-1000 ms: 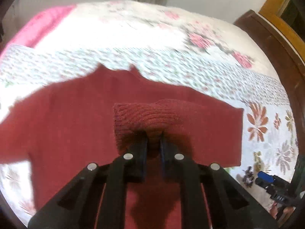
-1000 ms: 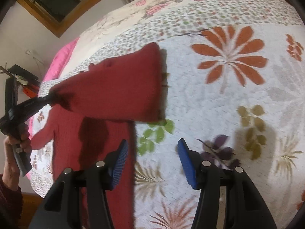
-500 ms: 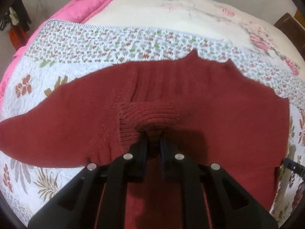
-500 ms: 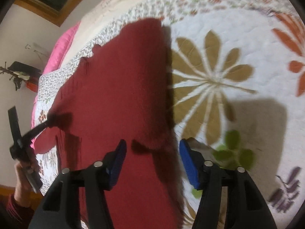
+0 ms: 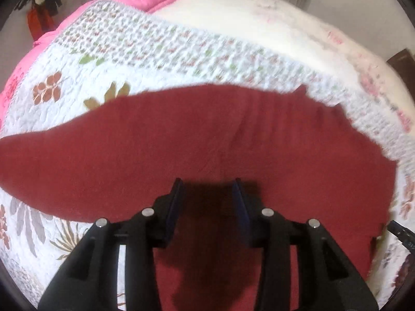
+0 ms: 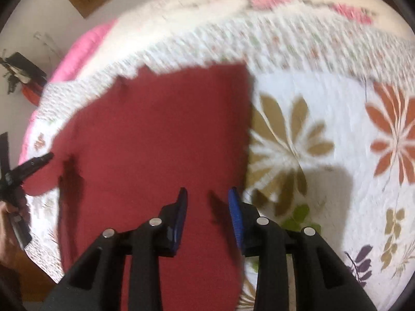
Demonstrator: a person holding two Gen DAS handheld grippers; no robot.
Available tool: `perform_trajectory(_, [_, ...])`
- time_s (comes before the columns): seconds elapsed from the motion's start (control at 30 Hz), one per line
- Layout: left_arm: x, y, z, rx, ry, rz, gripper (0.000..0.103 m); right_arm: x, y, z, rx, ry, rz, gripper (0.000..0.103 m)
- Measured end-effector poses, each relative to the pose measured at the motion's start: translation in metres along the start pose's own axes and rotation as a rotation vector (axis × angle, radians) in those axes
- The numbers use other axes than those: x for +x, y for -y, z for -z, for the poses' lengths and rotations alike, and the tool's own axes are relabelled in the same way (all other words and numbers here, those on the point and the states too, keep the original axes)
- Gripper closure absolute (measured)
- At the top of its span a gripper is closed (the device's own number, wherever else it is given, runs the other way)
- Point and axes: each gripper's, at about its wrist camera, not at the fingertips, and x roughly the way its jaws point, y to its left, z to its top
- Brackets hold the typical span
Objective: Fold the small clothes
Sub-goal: 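Grasp the sweater side edge with the left tool and lift it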
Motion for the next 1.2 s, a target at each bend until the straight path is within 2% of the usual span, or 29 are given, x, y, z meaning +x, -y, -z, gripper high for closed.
perform_trajectory(0.1, [0.011,0.021,-0.009,0.032,-0.018,0.049,0.060,0.013,-0.019,-0.011,-0.019,-0.017,-0.010,0.069])
perform_trajectory(0.2, [0.038,0.038,-0.010,0.076,-0.055,0.029,0.060,0.039,-0.021,-0.010,0.004,-0.061,0.015,0.069])
perform_trajectory(0.3, [0.078,0.040,-0.007,0.114,-0.136,-0.014,0.060,0.068,-0.005,-0.005,0.059,-0.130,0.054,0.070])
perform_trajectory(0.37, [0.094,0.038,-0.004,0.134,-0.156,-0.028,0.058,0.075,0.001,0.000,0.078,-0.126,0.047,0.070])
perform_trajectory(0.47, [0.092,0.039,-0.005,0.149,-0.161,-0.028,0.058,0.072,-0.005,-0.001,0.058,-0.133,0.070,0.069])
perform_trajectory(0.53, [0.082,0.035,-0.008,0.139,-0.166,-0.014,0.058,0.064,-0.012,-0.002,0.051,-0.137,0.079,0.064])
perform_trajectory(0.6, [0.064,0.025,-0.009,0.113,-0.152,0.009,0.047,0.050,-0.025,-0.006,0.050,-0.104,0.063,0.055])
perform_trajectory(0.67, [0.042,0.006,-0.005,0.098,-0.122,0.015,0.036,0.038,-0.037,-0.004,0.031,-0.084,0.081,0.052])
perform_trajectory(0.8, [0.011,-0.046,0.014,0.018,-0.112,-0.011,0.033,0.028,-0.056,0.003,0.013,-0.080,0.092,0.051])
perform_trajectory(0.9, [-0.008,-0.107,0.033,-0.099,-0.126,-0.057,0.032,0.030,-0.070,0.008,0.015,-0.086,0.075,0.049])
perform_trajectory(1.07, [-0.034,-0.227,0.055,-0.331,-0.130,-0.198,0.030,0.043,-0.107,0.011,-0.042,-0.103,0.072,0.044])
perform_trajectory(1.2, [-0.049,-0.311,0.058,-0.488,-0.100,-0.290,0.030,0.055,-0.127,0.014,-0.073,-0.121,0.078,0.044])
